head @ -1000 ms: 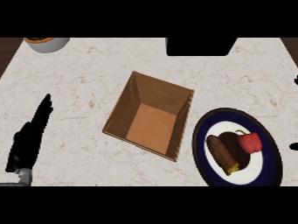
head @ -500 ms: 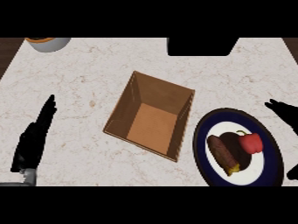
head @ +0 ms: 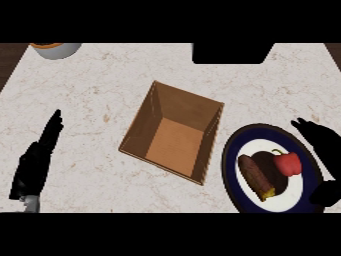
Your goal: Pick the bell pepper from the plate and place it in the cardboard box
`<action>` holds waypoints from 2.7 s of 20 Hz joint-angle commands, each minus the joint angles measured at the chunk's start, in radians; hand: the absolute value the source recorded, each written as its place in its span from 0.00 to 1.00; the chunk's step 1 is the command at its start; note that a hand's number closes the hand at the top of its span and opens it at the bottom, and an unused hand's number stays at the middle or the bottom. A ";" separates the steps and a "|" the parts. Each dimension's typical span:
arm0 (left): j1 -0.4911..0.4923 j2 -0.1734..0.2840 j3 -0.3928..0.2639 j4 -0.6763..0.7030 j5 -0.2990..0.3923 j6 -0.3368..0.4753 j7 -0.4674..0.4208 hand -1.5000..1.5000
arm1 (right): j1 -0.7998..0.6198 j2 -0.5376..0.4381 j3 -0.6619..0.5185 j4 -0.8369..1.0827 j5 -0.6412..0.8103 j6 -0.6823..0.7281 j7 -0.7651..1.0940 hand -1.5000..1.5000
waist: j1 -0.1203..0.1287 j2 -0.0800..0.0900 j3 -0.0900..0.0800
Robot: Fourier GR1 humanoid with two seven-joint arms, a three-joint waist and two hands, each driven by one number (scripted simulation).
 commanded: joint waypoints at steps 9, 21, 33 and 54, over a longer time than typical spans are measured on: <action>-0.019 -0.034 0.044 -0.005 -0.038 -0.051 0.011 0.50 | -0.001 0.141 -0.094 0.106 0.178 0.093 -0.063 0.00 | 0.000 0.000 0.000; -0.011 -0.045 0.098 -0.062 -0.051 -0.109 0.063 0.50 | 0.036 0.267 -0.180 0.119 0.303 0.091 -0.139 0.00 | 0.000 0.000 0.000; 0.018 -0.140 0.042 -0.121 -0.136 -0.067 0.087 0.50 | 0.067 0.328 -0.218 0.204 0.418 0.068 -0.226 0.00 | 0.000 -0.001 0.001; -0.002 -0.135 0.099 -0.066 -0.130 -0.114 0.031 0.50 | -0.086 0.327 -0.302 0.401 0.549 -0.198 -0.478 1.00 | 0.006 0.001 0.001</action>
